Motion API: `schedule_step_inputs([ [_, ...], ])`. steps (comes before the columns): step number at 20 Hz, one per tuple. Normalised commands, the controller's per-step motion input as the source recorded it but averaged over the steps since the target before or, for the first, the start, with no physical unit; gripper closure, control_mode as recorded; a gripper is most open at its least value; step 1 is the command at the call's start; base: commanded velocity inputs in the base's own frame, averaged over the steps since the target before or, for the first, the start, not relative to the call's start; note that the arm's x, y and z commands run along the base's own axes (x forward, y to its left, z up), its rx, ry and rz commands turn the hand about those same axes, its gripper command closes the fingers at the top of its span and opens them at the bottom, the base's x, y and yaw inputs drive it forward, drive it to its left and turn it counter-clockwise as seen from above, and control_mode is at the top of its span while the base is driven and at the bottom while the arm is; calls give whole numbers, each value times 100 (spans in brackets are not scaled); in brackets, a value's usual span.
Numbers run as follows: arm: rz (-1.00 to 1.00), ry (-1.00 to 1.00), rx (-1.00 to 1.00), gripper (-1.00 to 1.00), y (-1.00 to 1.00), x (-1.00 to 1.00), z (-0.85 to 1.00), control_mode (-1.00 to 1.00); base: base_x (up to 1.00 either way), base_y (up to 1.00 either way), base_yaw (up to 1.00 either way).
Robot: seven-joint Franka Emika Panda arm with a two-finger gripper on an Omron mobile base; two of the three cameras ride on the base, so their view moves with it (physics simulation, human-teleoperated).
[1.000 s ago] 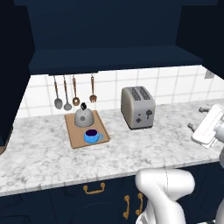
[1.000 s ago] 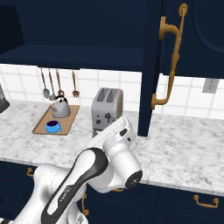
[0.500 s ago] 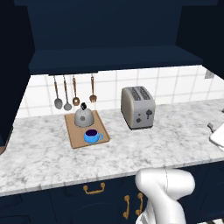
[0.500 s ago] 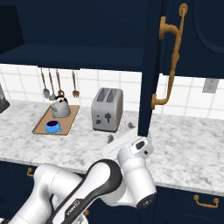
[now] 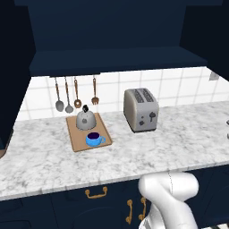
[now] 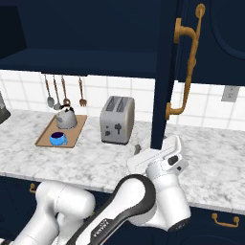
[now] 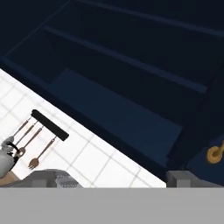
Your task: Pick the kettle from the counter and place it on the tray. Then pick the mug from the cabinet and place it on the tray. Then close the cabinet doors.
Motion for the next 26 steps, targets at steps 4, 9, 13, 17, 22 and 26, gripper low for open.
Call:
schedule_step_inputs([
  [4, 0, -9, 0, -100, -31, -14, 27, -100, 0, 0, 0],
  [9, 0, -10, -3, -100, -29, -31, 37, -100, 0, 0, 0],
  [13, -1, -11, -7, -100, -13, -28, 49, -100, 0, 0, 0],
  [17, 0, -10, -16, -100, 0, -8, 57, -100, 0, 0, 0],
  [22, 0, -9, -25, -100, 20, 0, 56, -100, 0, 0, 0],
  [26, 0, -6, -28, -100, 45, 0, 39, -100, 0, 0, 0],
])
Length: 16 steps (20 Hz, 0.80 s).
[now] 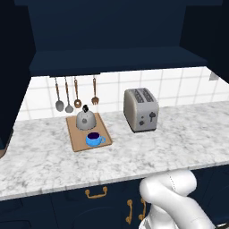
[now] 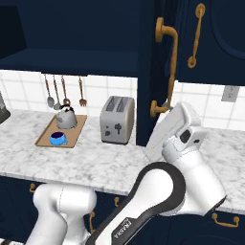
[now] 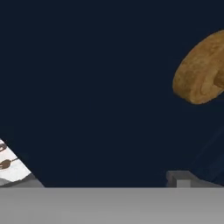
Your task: Pick the kettle from the counter and place it on the tray. Then pick the mug from the cabinet and place it on the tray. Then close the cabinet doors.
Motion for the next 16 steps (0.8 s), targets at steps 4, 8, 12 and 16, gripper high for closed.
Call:
schedule_step_inputs([
  [4, 0, -1, -25, -100, 65, 13, 25, -100, 0, 0, 0],
  [8, 0, 0, -19, -100, 81, 24, 20, -100, 0, 0, 0],
  [12, -8, 0, -14, -100, 89, 34, 19, -100, 0, 0, 0],
  [16, -8, 0, -11, -100, 83, 44, 18, -100, 0, 0, 0],
])
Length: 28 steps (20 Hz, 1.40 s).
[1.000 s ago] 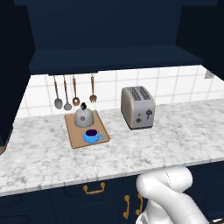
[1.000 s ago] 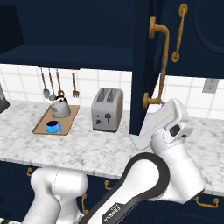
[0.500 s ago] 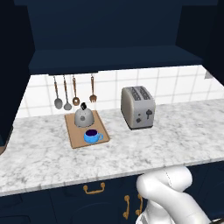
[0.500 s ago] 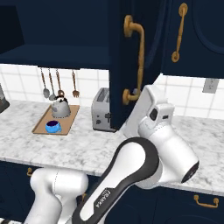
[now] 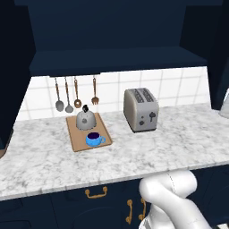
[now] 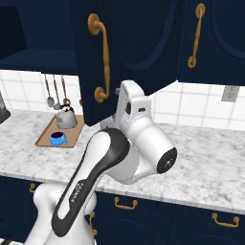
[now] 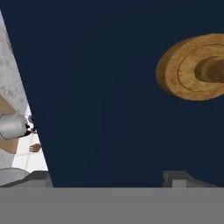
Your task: Pick the kettle from the counter and place it on the tray. Then pick the mug from the cabinet and place it on the tray. Then close the cabinet doors.
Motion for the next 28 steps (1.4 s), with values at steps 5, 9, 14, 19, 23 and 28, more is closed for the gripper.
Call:
schedule_step_inputs([
  [5, -11, 1, -9, -100, 79, 54, 14, -100, 0, 0, 0],
  [9, -11, 6, -5, -100, 51, 78, 12, -100, 0, 0, 0],
  [14, -8, 10, -4, -100, 28, 97, 4, -100, 0, 0, 0],
  [19, -8, 11, -5, -100, 14, 100, 0, -100, 0, 0, 0],
  [23, -9, 12, -4, -100, 9, 100, 0, -100, 0, 0, 0],
  [28, -10, 9, -6, -100, 0, 85, 1, -100, 0, 0, 0],
])
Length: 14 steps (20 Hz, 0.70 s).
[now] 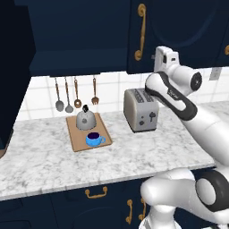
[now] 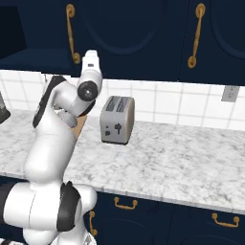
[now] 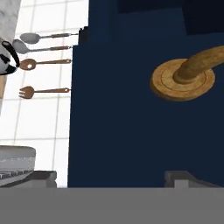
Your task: Pick the kettle from the counter and place it on the tray. Then pick the mug from the cabinet and place it on the tray. Then close the cabinet doors.
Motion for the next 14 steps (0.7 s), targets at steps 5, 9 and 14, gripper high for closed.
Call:
schedule_step_inputs([
  [5, -15, 6, -7, -100, 1, 65, 0, -100, 0, 0, 0],
  [9, -18, 6, -6, -100, 0, 61, 0, -100, 0, 0, 0],
  [14, -18, 16, -1, -100, 0, 52, -1, -100, 0, 0, 0],
])
